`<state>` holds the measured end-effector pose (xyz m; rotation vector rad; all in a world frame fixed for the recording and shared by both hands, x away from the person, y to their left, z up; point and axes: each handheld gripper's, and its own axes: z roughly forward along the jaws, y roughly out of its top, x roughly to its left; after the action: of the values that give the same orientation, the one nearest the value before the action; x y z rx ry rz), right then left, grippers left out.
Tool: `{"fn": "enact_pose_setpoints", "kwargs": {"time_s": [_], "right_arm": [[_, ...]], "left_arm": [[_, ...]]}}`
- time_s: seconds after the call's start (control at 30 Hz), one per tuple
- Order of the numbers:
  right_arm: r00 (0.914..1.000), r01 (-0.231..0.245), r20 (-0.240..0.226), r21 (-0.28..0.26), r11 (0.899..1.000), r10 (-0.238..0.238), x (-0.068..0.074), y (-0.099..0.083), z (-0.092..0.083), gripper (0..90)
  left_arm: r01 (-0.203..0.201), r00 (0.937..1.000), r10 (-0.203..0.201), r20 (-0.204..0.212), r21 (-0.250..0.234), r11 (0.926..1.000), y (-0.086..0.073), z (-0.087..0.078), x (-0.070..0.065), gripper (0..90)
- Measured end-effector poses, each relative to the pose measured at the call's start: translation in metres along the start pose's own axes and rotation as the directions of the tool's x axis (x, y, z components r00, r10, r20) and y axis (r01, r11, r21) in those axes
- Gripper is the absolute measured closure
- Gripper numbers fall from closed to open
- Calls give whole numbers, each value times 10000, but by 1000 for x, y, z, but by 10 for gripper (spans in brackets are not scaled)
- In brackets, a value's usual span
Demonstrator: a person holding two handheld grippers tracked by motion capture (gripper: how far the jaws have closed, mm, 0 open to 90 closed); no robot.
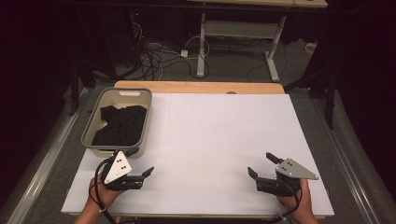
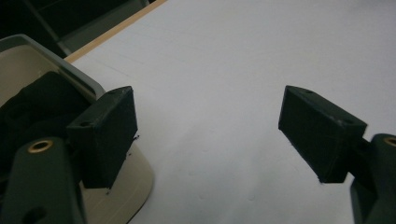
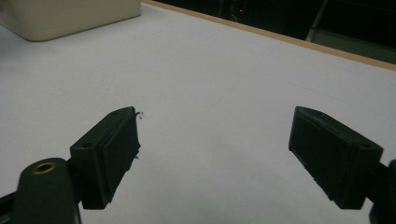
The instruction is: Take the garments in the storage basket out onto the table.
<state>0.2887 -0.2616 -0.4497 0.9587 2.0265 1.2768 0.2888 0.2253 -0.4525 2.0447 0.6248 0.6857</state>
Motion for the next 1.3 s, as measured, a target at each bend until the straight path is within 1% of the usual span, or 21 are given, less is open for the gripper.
{"fn": "enact_pose_setpoints", "kwargs": {"time_s": [0.07,0.13,0.2,0.23,0.27,0.4,0.43,0.53,0.63,0.67,0.77,0.83,0.87,0.93,1.0,1.07,1.13,1.2,1.23,1.27,1.3], "right_arm": [[10000,75,47,-74,9999,-75,0,0,-2,165],[9999,80,-71,-84,9999,-81,1,1,-4,166],[9998,191,35,-147,9997,-191,3,1,-5,166],[9998,188,1,-141,9997,-188,3,2,-6,166],[9998,180,4,-153,9997,-180,3,2,-6,166],[9993,360,112,-251,9990,-358,4,5,-7,166],[9993,361,146,-268,9990,-357,5,6,-8,166],[9995,284,158,-271,9992,-280,4,6,-8,166],[9995,261,162,-285,9993,-256,3,7,-8,168],[9994,264,242,-409,9988,-254,2,6,-8,185],[9990,159,421,-474,9987,-139,1,7,-8,185],[9993,99,354,-450,9989,-84,1,7,-8,185],[9990,173,413,-400,9991,-157,1,7,-7,185],[9989,182,438,-356,9992,-166,2,7,-7,185],[9991,151,390,-260,9995,-141,2,7,-5,185],[9991,204,374,-216,9996,-196,3,6,-6,185],[9986,271,462,-218,9994,-261,3,6,-5,190],[9982,149,576,-205,9997,-137,2,6,-5,209],[9984,137,546,-191,9997,-127,2,6,-5,211],[9981,148,605,-173,9997,-137,2,6,-5,211],[9980,121,617,-141,9998,-112,1,5,-4,211]], "left_arm": [[2,10000,-2,-16,57,10000,0,0,0,190],[32,9999,-30,-134,119,9999,1,0,0,189],[137,9998,-136,-122,98,9999,0,-1,1,189],[156,9997,-155,-173,85,9998,1,-1,1,190],[197,9997,-196,-122,32,9998,1,-2,1,190],[-44,9998,45,-185,78,10000,2,-6,1,190],[-4,9998,5,-213,56,10000,2,-7,1,190],[157,9996,-159,-250,-82,9998,4,-11,5,193],[92,9992,-95,-384,-95,9999,5,-13,7,198],[148,9990,-153,-413,-130,9998,6,-16,10,201],[216,9988,-222,-425,-156,9996,7,-18,14,211],[186,9980,-189,-598,-60,9998,11,-23,19,211],[184,9969,-183,-760,4,9998,12,-25,21,212],[232,9965,-232,-807,-9,9997,14,-26,24,217],[315,9946,-306,-995,71,9995,22,-30,35,217],[345,9954,-340,-899,41,9994,27,-34,43,217],[379,9943,-338,-1008,391,9985,33,-35,53,217],[431,9940,-362,-1032,658,9969,40,-33,65,217],[576,9947,-504,-898,802,9951,43,-31,72,216],[589,9954,-502,-817,1080,9924,47,-29,79,214],[491,9958,-381,-838,1333,9899,50,-25,85,213]]}}
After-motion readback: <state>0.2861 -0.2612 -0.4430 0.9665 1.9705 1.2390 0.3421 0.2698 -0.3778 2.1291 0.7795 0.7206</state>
